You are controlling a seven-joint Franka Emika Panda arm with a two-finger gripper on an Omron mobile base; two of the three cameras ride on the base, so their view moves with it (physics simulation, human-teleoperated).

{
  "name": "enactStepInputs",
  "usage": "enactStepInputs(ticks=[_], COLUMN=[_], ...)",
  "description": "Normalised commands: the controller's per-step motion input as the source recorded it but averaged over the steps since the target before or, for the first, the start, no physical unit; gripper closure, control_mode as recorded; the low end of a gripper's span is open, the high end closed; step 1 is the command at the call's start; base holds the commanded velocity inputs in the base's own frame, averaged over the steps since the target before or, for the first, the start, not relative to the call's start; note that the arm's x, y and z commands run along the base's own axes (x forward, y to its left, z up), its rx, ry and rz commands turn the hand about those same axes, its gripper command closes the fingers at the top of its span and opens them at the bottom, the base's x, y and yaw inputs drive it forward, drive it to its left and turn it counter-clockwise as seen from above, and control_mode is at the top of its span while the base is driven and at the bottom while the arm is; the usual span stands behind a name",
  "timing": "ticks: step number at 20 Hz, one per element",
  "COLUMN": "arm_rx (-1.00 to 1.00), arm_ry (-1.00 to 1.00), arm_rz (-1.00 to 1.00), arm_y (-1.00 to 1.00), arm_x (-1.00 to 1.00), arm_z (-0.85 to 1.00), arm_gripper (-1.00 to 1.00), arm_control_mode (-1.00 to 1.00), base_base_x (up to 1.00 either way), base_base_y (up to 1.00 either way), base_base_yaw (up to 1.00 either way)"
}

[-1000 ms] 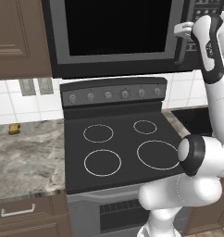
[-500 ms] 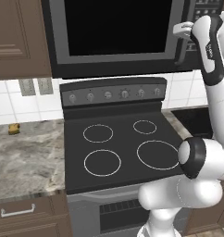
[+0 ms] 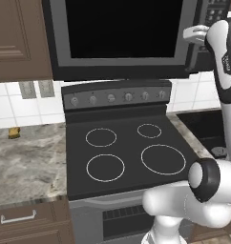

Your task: Pick the garlic from the counter and place it in the microwave. Then turn on the microwave.

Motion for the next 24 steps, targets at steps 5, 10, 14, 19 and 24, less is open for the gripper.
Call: enactStepInputs(ticks=[5,10,14,19,24], arm_rx=[-0.06,-0.08,-0.08,-0.07,-0.07], arm_ry=[0.00,-0.01,0.00,0.00,-0.02], arm_rz=[0.00,-0.07,-0.16,-0.23,-0.24], arm_y=[0.25,0.26,0.31,0.37,0.41], arm_x=[-1.00,-1.00,-1.00,-1.00,-0.96], arm_z=[0.12,0.09,0.04,0.00,0.00], arm_gripper=[1.00,1.00,1.00,1.00,1.00], arm_control_mode=[-1.00,-1.00,-1.00,-1.00,-1.00], base_base_x=[0.00,0.00,0.00,0.00,0.00], base_base_y=[0.00,0.00,0.00,0.00,0.00], base_base_yaw=[0.00,0.00,0.00,0.00,0.00])
